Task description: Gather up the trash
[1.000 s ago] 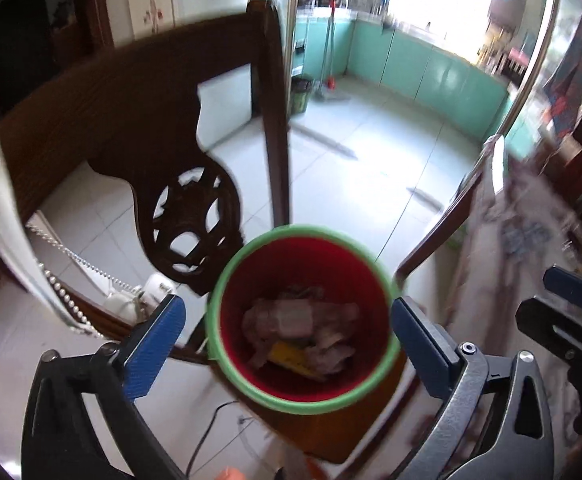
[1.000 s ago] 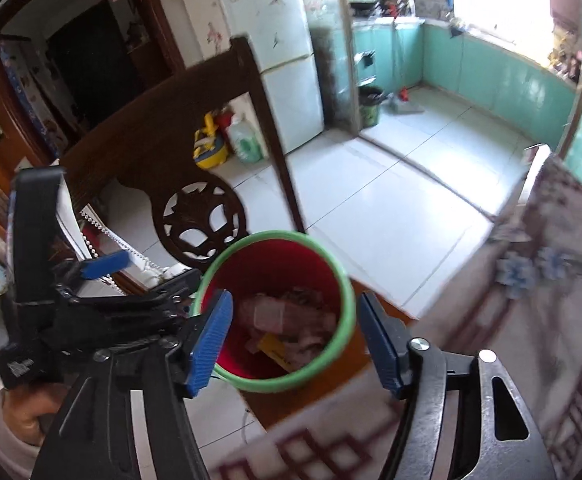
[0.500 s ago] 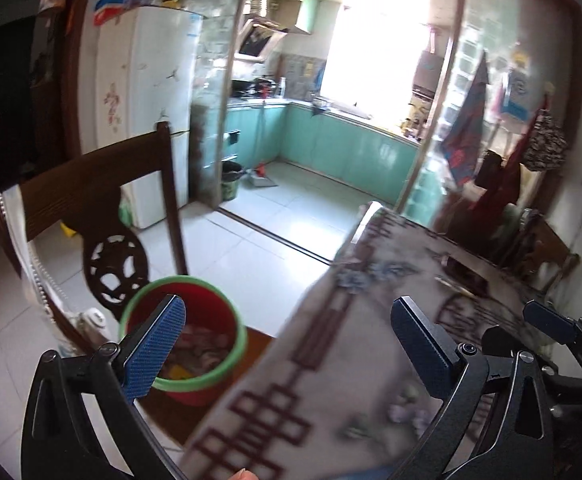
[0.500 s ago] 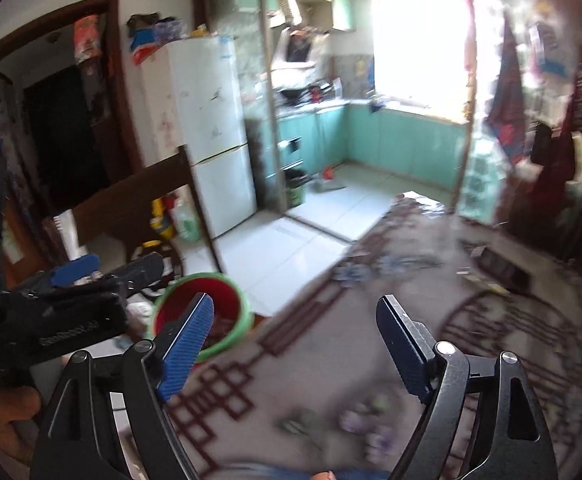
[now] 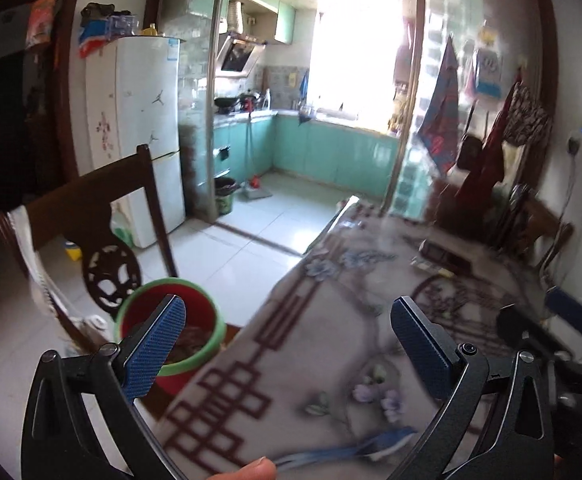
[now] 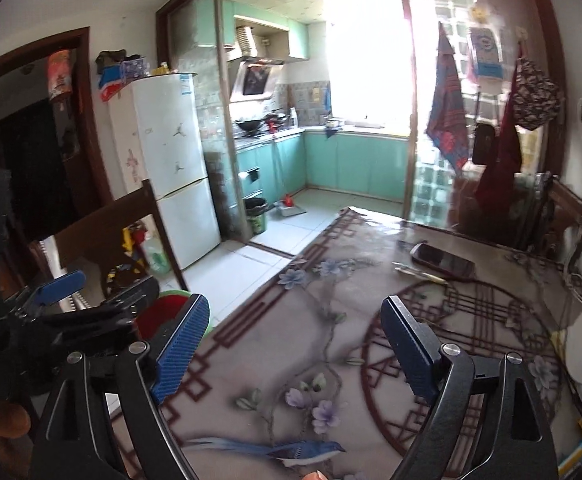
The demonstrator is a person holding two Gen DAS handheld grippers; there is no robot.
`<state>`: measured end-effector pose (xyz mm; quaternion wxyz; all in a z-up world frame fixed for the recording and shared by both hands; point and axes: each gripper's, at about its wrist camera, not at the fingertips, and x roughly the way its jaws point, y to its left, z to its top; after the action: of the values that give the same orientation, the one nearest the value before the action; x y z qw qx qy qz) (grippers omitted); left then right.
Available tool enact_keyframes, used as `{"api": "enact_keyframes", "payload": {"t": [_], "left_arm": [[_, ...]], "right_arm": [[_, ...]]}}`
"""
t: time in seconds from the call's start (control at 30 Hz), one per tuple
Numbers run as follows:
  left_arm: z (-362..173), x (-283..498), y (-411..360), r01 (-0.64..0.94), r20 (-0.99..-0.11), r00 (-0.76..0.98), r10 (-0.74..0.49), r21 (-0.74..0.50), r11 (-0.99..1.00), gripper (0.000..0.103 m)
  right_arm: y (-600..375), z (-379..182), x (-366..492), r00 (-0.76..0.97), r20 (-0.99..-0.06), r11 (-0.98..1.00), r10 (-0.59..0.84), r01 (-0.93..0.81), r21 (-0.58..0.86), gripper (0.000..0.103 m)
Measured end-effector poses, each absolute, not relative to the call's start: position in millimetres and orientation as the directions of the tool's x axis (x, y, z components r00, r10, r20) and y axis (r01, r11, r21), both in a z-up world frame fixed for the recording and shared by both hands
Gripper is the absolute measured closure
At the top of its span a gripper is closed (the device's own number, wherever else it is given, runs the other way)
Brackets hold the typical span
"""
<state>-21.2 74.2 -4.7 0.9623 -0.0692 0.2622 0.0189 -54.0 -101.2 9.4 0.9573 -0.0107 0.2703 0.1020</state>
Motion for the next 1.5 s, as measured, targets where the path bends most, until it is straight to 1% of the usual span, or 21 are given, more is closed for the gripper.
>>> {"api": "enact_keyframes", "payload": {"t": [0.07, 0.23, 0.37, 0.73, 1.5], "left_arm": [[-3.4, -25.5, 66.9, -0.074, -0.507, 0.862, 0.001, -0.124, 0.99, 0.0], [-3.7, -26.5, 58.9, -0.09, -0.519, 0.854, 0.042, -0.067, 0.994, 0.0], [-5.4, -27.6, 57.3, -0.099, -0.537, 0.843, 0.043, -0.077, 0.992, 0.0], [-2.6, -30.4, 52.0, -0.108, -0.537, 0.842, 0.056, -0.065, 0.992, 0.0], [0.2, -23.3, 43.4, -0.115, -0.54, 0.839, 0.064, -0.061, 0.992, 0.0]], "right_arm": [[-104.5, 8.4, -55.9, 0.824, -0.533, 0.979, 0.192, -0.2, 0.044, 0.015], [-109.0, 7.0, -60.7, 0.819, -0.547, 0.983, 0.173, -0.177, 0.047, 0.015], [-109.9, 8.4, -63.7, 0.828, -0.542, 0.988, 0.139, -0.155, 0.017, 0.015], [-120.9, 10.5, -65.1, 0.827, -0.549, 0.992, 0.122, -0.124, 0.035, 0.015], [-127.5, 10.1, -58.3, 0.828, -0.553, 0.995, 0.096, -0.097, 0.026, 0.015]]}}
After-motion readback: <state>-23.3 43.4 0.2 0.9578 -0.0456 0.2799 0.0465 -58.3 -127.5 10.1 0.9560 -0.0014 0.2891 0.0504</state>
